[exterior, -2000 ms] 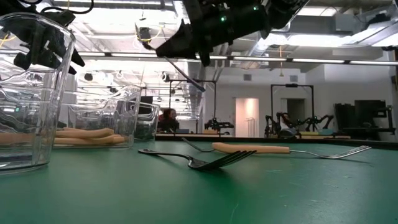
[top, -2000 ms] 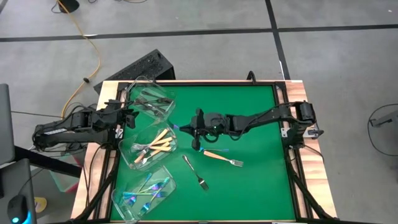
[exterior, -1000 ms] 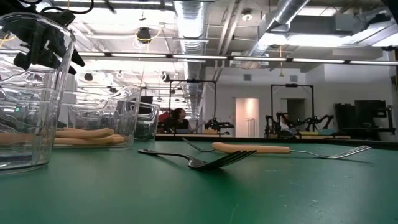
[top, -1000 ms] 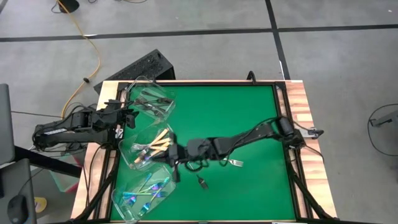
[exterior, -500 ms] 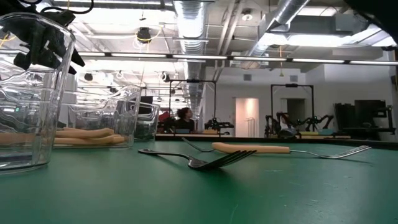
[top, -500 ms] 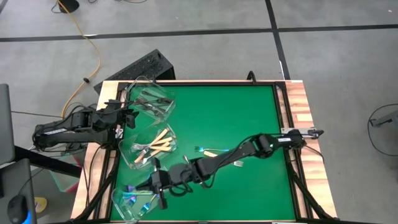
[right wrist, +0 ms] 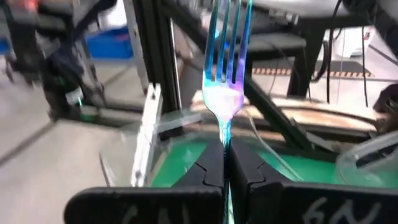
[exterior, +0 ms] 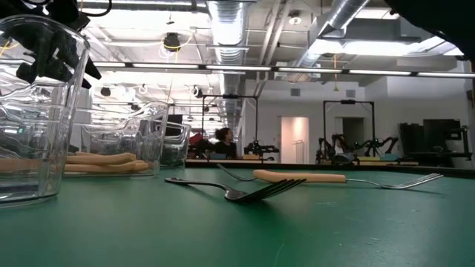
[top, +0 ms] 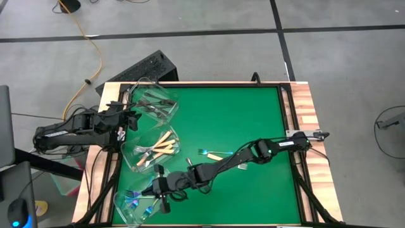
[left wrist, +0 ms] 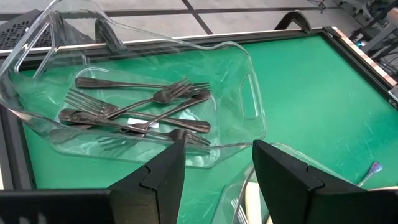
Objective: Sort silverware by color (type)
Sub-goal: Put the blue fork into the bottom transparent bin
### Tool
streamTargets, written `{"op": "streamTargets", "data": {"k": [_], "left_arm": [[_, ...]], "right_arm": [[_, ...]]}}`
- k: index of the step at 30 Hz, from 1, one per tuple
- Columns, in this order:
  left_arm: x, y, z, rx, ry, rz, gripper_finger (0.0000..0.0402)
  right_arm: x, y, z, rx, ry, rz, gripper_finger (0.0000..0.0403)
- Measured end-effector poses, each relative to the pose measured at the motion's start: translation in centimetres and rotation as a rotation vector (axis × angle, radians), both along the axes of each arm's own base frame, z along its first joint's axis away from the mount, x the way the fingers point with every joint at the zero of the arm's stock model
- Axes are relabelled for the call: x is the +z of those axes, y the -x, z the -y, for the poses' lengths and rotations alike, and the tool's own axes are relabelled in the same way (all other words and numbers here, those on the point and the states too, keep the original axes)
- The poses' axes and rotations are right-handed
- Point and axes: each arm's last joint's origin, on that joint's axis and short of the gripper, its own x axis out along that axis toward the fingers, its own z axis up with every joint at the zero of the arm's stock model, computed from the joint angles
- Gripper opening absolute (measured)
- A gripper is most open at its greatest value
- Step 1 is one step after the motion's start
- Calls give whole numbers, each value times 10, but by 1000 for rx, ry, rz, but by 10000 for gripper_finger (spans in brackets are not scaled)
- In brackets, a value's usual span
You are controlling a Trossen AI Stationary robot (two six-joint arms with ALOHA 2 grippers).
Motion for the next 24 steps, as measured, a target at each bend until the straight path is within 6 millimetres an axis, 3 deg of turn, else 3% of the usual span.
{"op": "streamTargets", "data": {"k": [10, 24], "left_arm": [[0, 0, 0, 0, 0, 0, 172], [0, 0, 0, 0, 0, 0, 172]], "right_arm": [[-10, -5, 21, 71, 100, -78, 15], [-16, -2, 18, 132, 171, -125, 15]]}}
